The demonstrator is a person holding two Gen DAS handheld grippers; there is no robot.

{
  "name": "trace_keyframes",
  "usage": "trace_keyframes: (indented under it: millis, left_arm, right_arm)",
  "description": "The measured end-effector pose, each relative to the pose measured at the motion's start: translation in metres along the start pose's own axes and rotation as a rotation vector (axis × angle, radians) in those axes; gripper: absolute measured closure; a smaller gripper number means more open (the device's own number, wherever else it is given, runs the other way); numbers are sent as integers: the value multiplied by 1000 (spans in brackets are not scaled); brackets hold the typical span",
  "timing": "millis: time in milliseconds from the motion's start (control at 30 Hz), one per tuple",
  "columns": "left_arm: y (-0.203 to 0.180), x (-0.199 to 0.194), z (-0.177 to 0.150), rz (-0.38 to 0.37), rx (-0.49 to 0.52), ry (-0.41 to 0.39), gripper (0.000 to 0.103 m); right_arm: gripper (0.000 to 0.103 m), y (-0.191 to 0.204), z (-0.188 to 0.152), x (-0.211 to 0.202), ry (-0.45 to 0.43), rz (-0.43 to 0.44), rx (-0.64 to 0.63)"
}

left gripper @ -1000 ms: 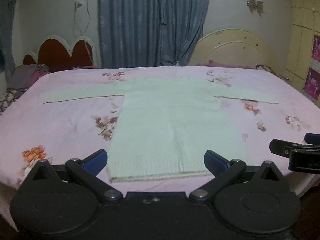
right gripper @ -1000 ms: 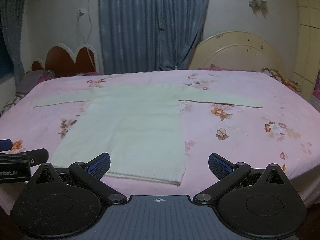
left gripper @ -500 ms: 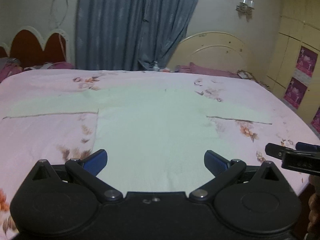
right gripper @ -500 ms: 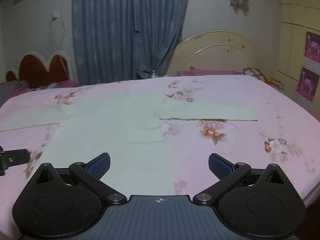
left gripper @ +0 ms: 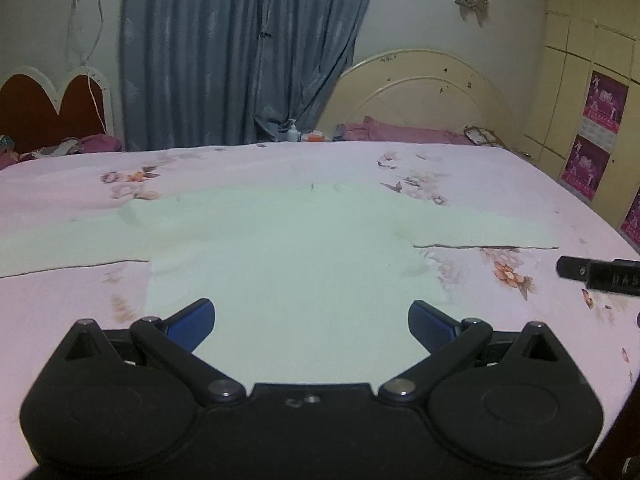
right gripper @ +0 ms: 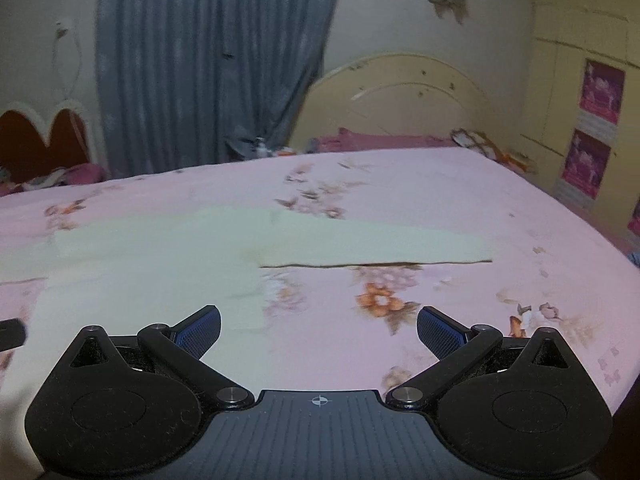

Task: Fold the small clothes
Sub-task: 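Move the right gripper to a sleeve cuff and close on it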

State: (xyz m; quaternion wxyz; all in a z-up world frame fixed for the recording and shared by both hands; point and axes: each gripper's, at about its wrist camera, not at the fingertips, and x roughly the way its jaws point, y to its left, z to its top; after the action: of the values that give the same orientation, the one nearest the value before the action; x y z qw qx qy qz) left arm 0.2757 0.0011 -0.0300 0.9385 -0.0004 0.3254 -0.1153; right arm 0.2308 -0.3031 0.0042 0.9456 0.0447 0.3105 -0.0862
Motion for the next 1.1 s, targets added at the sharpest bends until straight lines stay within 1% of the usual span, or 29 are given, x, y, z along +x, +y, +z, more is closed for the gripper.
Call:
trace_keyframes:
  millis: [67, 200, 367, 467, 533, 667, 700, 767, 867, 967, 1000, 1033, 1067, 1100]
  left_arm:
    - [-6, 18, 7, 15, -2, 13, 0]
    - [-14, 57, 23, 39, -40, 37, 0]
    - [-40, 121, 40, 82, -37, 84, 0]
    - [-67, 157, 49, 65, -30, 114, 0]
    - [-82, 170, 52, 56, -11, 117, 0]
    - [-102, 185, 52, 46, 22, 136, 0]
    - [-104, 188, 51, 51, 30, 144, 0]
    - [-103, 193, 51, 70, 39, 161, 0]
    - [-95, 198, 54, 99, 31, 175, 0]
    - [-87, 201, 59, 130, 30, 181, 0]
    - [-84, 201, 62, 139, 27, 183, 0]
    - [-81, 200, 64, 145, 24, 180, 0]
    - [-77, 198, 65, 151, 19, 176, 0]
    - [-73, 198, 68, 156, 14, 174, 0]
  right_arm:
    - [0, -26, 7, 24, 8, -12, 44]
    - [0, -80, 22, 76, 32, -56, 121]
    - [1, -146, 35, 138, 68, -88, 233]
    - [40, -178, 39, 170, 95, -117, 284]
    - [40, -199, 40, 191, 108, -133, 313]
    - [41, -235, 39, 221, 113, -117, 421]
    - [48, -243, 37, 226, 116, -108, 448]
    - [58, -257, 32, 237, 133, -87, 509]
    - [59, -272, 28, 240, 107, -49, 566]
    - [59, -275, 29, 241, 100, -41, 564]
    - [61, -275, 29, 242, 98, -40, 559]
    - [64, -275, 28, 243, 97, -42, 553]
    - [72, -276, 27, 242, 93, -47, 549]
    - [82, -277, 26, 243, 90, -52, 551]
